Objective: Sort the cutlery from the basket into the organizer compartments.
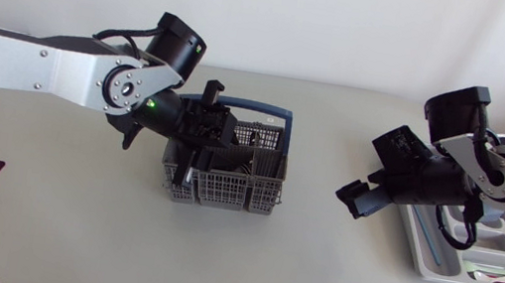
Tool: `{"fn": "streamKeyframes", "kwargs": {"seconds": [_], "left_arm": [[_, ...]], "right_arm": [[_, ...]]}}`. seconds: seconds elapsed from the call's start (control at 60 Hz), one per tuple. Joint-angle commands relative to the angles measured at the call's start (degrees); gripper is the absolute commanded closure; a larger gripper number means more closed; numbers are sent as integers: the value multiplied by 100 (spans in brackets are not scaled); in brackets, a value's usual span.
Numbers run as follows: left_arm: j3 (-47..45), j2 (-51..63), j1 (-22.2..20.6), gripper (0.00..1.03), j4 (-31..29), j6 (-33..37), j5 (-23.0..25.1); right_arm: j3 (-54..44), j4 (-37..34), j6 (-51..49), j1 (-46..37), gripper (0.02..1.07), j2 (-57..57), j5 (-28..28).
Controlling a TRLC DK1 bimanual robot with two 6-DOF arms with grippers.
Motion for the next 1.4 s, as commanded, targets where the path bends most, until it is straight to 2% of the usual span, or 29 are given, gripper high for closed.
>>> {"fn": "streamKeyframes", "kwargs": {"seconds": [0.0,1.117,1.383], "left_arm": [[139,168,-96,61,42,227,65],[367,642,-377,61,139,517,-67],[490,783,-430,79,-11,701,-111]], "right_arm": [[96,80,142,54,10,123,58],[25,221,116,54,10,237,23],[25,230,90,54,10,246,23]]}}
